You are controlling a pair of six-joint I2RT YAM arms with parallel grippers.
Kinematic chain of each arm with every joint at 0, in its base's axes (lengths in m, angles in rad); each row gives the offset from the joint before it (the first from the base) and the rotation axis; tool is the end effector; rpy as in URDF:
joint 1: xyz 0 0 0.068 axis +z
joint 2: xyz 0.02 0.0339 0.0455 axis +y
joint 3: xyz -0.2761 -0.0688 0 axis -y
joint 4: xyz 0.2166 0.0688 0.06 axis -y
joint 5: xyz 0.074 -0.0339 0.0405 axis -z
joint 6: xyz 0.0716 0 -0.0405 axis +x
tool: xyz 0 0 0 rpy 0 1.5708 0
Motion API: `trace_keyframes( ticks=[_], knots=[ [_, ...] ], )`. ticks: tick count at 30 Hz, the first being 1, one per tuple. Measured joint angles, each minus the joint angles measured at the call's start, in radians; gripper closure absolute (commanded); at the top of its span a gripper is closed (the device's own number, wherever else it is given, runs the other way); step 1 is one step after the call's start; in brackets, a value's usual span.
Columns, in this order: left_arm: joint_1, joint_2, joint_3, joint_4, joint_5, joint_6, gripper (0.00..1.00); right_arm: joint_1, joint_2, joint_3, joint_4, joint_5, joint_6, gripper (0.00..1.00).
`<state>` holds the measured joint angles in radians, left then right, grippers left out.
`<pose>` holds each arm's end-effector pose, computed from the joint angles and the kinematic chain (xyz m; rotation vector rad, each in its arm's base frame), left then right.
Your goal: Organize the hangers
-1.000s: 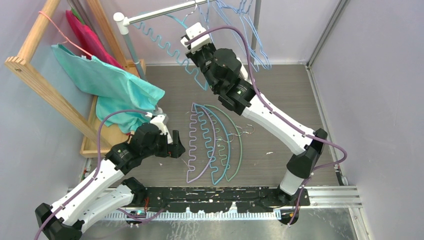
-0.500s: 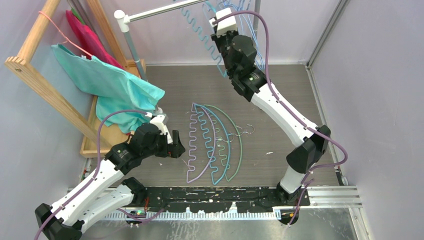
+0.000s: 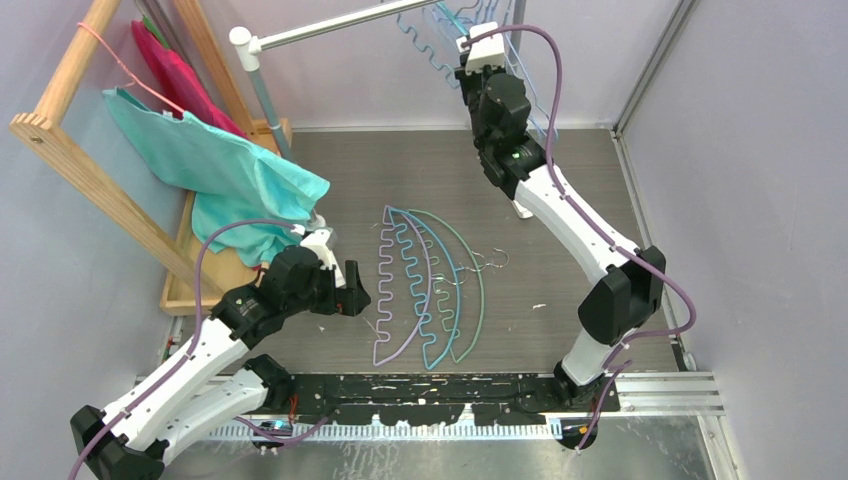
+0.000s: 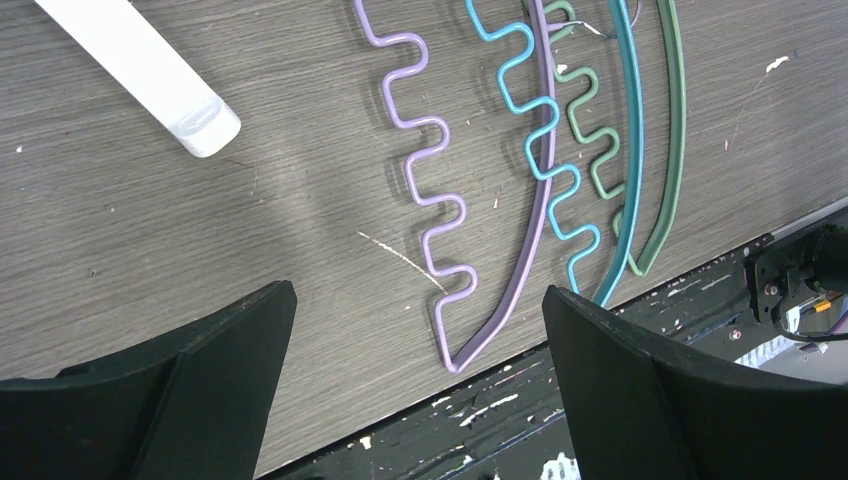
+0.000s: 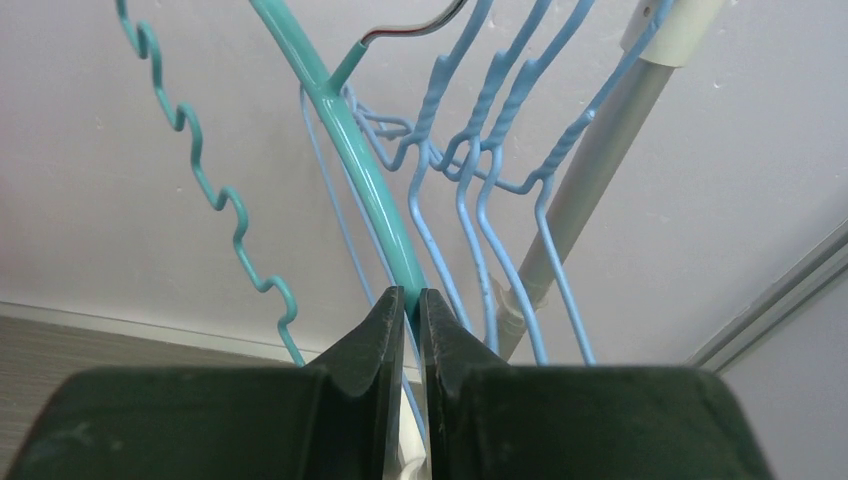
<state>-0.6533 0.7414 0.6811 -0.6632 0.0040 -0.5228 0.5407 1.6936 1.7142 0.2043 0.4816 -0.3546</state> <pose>0.1152 -0.0886 0.2504 0.1568 2.3664 -0.5972 0.3627 0.1791 0.4826 -0.2037 1.3587 -0.1680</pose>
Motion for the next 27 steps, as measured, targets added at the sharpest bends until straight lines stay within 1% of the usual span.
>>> trace_keyframes(
  ticks=[2, 4, 6, 11, 14, 20, 23, 25, 27],
  knots=[
    [0.0, 0.0, 0.0, 0.0, 0.0, 0.0, 0.02, 0.0, -0.019, -0.04, 0.003, 0.005, 0.015, 0.5],
    [0.0, 0.0, 0.0, 0.0, 0.0, 0.0, 0.02, 0.0, -0.04, -0.091, 0.008, 0.012, 0.021, 0.38],
    [0.0, 0.001, 0.0, 0.0, -0.001, 0.0, 0.02, 0.0, -0.062, -0.138, 0.012, 0.015, 0.028, 0.22],
    [0.0, 0.006, 0.0, 0.0, -0.007, 0.0, 0.02, 0.0, -0.132, -0.219, 0.004, 0.026, 0.043, 0.0],
    [0.0, 0.014, 0.0, 0.0, -0.009, 0.0, 0.02, 0.0, -0.201, -0.262, 0.005, 0.027, 0.048, 0.0],
    [0.0, 0.016, 0.0, -0.002, -0.02, 0.0, 0.02, 0.0, -0.397, -0.371, -0.006, -0.006, 0.063, 0.0],
    [0.0, 0.018, 0.0, -0.002, -0.035, -0.001, 0.02, 0.005, -0.476, -0.378, -0.039, -0.034, 0.084, 0.0],
    [0.0, 0.026, 0.0, -0.005, -0.048, -0.003, 0.02, 0.023, -0.523, -0.385, -0.064, -0.039, 0.101, 0.0],
    [0.0, 0.041, 0.0, -0.01, -0.064, -0.004, 0.02, 0.069, -0.571, -0.407, -0.087, -0.032, 0.118, 0.0]
  ],
)
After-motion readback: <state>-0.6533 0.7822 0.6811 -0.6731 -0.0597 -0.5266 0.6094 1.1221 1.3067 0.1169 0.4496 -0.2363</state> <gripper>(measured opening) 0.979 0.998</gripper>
